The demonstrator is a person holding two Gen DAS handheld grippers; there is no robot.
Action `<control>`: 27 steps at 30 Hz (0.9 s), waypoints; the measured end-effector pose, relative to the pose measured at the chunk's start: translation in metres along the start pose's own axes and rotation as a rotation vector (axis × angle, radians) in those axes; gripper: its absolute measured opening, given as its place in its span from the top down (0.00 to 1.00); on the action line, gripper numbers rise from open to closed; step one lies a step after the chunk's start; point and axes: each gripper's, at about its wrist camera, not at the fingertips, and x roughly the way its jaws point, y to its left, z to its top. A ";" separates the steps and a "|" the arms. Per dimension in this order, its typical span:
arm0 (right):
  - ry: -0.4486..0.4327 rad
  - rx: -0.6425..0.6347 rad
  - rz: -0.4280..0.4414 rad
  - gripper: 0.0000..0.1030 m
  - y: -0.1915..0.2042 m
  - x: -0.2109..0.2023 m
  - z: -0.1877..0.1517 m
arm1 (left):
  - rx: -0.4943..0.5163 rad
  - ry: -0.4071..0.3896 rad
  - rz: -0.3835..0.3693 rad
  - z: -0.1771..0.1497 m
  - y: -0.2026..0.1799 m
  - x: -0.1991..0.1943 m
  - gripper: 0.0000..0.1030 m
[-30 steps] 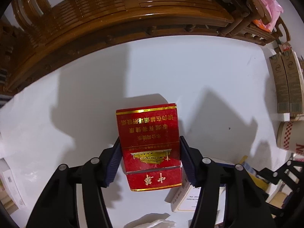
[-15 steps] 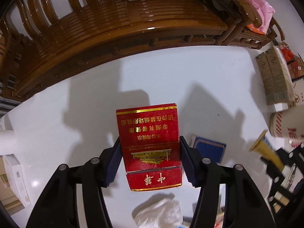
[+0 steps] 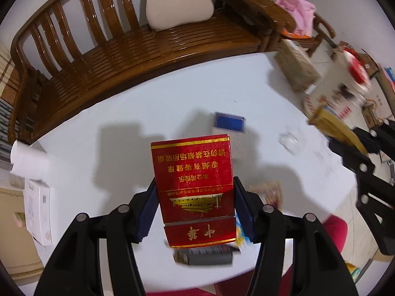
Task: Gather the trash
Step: 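Carry the red pack and yellow wrapper down over the white bag with both tools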
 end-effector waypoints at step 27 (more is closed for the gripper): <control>-0.049 -0.046 0.122 0.86 0.153 -0.102 -0.184 | 0.091 -0.055 -0.087 -0.250 -0.069 -0.008 0.46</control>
